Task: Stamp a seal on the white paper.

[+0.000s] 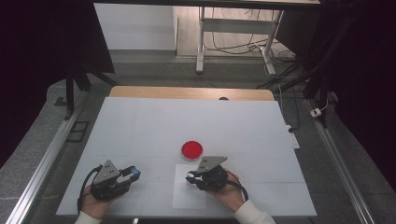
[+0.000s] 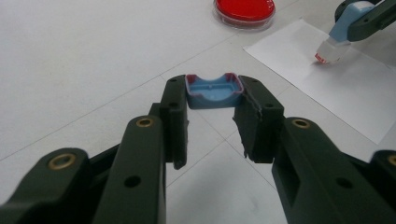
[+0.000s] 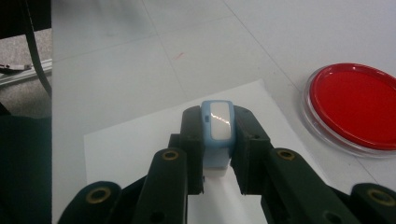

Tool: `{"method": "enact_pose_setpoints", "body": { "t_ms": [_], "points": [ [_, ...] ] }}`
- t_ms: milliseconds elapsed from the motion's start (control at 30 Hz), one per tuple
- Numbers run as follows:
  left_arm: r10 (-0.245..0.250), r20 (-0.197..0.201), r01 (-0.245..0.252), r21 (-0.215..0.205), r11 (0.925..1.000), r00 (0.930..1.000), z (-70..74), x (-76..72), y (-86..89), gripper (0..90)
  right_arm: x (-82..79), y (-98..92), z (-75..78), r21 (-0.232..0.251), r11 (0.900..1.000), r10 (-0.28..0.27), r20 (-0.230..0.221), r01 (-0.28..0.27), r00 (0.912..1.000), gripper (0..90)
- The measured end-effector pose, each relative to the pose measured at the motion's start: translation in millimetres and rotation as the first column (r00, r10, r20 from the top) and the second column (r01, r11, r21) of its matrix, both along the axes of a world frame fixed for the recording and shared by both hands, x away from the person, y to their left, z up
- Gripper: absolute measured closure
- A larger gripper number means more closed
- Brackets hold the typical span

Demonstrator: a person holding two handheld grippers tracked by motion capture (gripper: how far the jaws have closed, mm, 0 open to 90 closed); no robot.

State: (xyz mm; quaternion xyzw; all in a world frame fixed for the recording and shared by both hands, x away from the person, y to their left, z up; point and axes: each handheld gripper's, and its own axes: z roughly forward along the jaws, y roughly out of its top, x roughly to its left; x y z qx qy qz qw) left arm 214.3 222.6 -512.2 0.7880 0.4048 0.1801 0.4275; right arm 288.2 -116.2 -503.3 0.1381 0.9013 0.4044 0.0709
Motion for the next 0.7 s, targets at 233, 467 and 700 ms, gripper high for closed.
{"method": "enact_pose_setpoints", "body": {
  "t_ms": [233,467,700],
  "points": [
    [0.001,0.000,-0.001,0.000,1.0000,1.0000,0.0,0.0,0.2,65.0,0.3,0.4,-2.5,-0.007,1.000,-0.003,0.006,0.004,1.0000,75.2],
    [0.001,0.000,-0.001,0.000,1.0000,1.0000,-0.1,0.1,0.5,65.0,-0.4,1.5,-3.6,-0.012,1.000,0.001,0.014,0.000,0.9999,75.2],
    [0.001,0.000,-0.001,0.000,1.0000,1.0000,-0.1,0.0,0.6,65.0,-1.1,2.7,-5.2,-0.026,1.000,0.003,0.019,-0.002,0.9998,75.2]
  ]
}}
